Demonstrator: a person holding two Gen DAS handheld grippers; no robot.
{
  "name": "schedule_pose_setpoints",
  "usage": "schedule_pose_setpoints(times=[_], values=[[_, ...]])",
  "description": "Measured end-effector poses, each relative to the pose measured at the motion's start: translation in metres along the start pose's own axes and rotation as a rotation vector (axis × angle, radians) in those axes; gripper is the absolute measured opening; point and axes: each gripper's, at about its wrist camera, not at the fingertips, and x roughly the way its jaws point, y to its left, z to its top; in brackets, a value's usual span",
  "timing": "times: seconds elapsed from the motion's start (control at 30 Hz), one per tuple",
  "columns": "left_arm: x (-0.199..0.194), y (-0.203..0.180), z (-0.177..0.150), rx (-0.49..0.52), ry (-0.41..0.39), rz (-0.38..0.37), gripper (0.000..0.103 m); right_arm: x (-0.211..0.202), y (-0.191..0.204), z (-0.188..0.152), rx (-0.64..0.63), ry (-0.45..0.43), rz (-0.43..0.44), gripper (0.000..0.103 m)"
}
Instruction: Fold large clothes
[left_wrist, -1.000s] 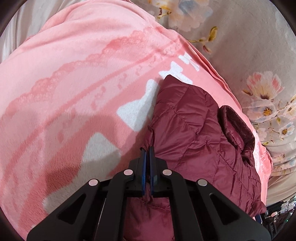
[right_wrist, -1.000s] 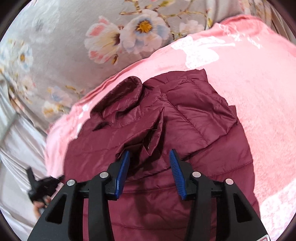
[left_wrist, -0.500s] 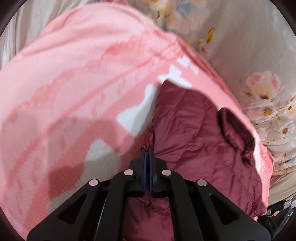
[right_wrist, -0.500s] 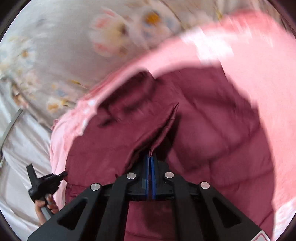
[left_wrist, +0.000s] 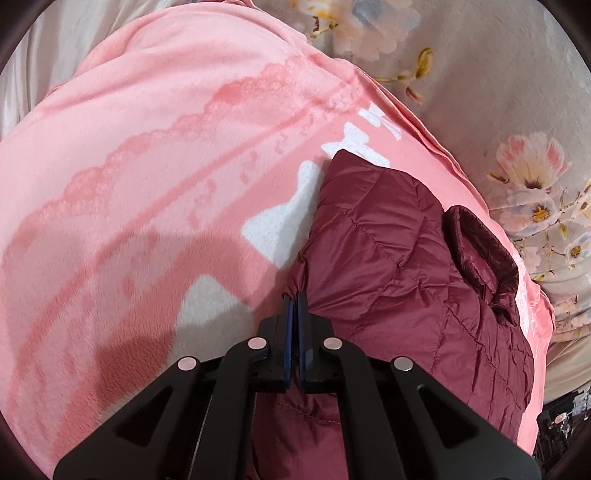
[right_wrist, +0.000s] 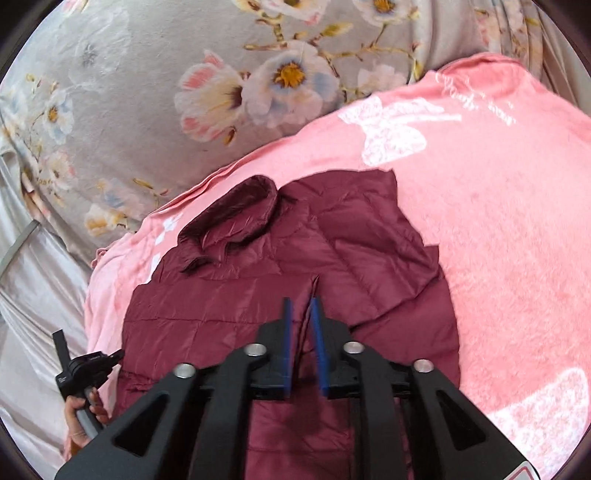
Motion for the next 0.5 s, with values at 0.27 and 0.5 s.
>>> schedule_pose_setpoints(times=[0.27,0.5], values=[[0.001,-0.003,-0.003,0.019,0.000,0.014,0.001,0.057,0.032,-0.020,-0.175,0.153,-0.059,0.003],[0.001,-0.002,-0.003,0.027,0.001,0.006,0.001,0.027,0.064,0.013,-0.291,-0.038,-0.090,0.001]])
